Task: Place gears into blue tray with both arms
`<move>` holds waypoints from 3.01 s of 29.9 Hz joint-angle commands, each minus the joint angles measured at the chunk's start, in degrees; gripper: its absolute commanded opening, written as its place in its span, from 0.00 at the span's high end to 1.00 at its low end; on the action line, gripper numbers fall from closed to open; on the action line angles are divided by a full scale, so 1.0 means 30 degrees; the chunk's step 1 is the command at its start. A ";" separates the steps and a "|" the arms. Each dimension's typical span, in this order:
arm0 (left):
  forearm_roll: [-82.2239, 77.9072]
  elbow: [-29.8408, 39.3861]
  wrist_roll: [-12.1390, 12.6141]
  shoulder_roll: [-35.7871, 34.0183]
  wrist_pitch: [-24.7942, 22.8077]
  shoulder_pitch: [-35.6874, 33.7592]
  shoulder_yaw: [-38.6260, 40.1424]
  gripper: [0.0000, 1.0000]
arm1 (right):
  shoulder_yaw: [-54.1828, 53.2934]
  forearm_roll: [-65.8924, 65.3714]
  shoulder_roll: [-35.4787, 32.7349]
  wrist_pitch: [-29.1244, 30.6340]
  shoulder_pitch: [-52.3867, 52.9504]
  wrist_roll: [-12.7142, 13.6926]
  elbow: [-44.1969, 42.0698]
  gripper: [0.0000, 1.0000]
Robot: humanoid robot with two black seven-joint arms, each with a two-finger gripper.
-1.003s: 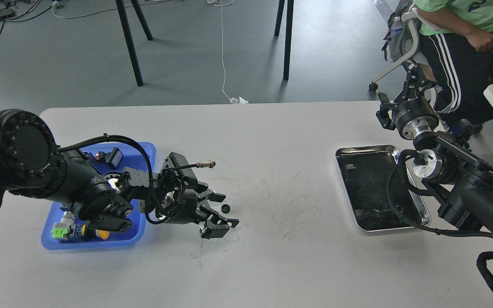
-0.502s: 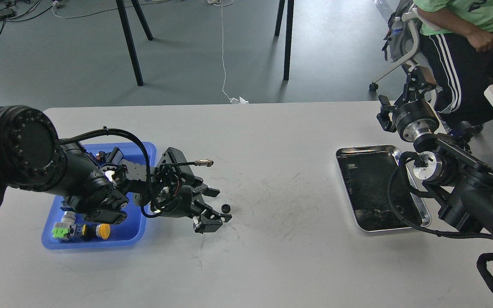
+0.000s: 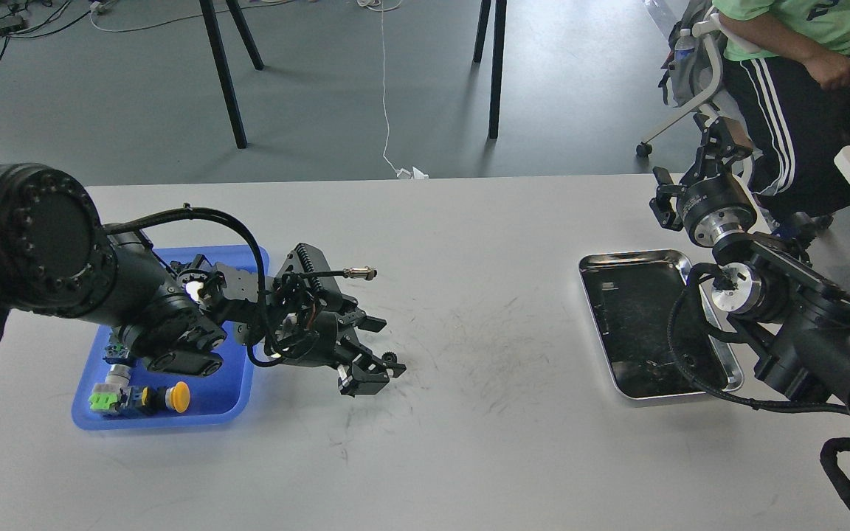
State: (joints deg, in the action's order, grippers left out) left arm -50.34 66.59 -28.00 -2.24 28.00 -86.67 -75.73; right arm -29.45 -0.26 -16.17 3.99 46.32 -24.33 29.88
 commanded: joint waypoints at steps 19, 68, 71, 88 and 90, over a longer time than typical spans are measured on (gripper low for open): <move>-0.0125 -0.1687 0.0002 0.0745 0.0001 0.0356 -0.1326 0.27 | 0.0092 -0.0030 -0.0118 -0.0040 -0.0029 0.0023 -0.0029 0.03; -0.0096 -0.2831 0.0002 0.0745 0.0001 0.1674 -0.1210 0.63 | 0.0121 -0.0118 -0.0118 -0.0098 -0.0087 -0.0006 -0.0087 0.03; -0.0096 -0.2889 0.0002 0.0745 0.0001 0.1761 -0.1269 0.65 | 0.0150 -0.0118 -0.0118 -0.0098 -0.0087 -0.0006 -0.0087 0.03; -0.0096 -0.3095 0.0002 0.0745 0.0001 0.1909 -0.1152 0.82 | 0.0179 -0.0118 -0.0030 -0.0069 -0.0058 -0.0006 -0.0292 0.03; -0.0067 -0.3124 0.0002 0.0745 0.0001 0.1909 -0.1123 0.83 | 0.0179 -0.0118 -0.0059 -0.0069 -0.0087 -0.0006 -0.0292 0.03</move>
State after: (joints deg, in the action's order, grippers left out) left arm -50.62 57.21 -28.03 0.01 27.99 -80.84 -79.24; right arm -28.94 -0.62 -16.27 3.77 46.07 -24.35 29.01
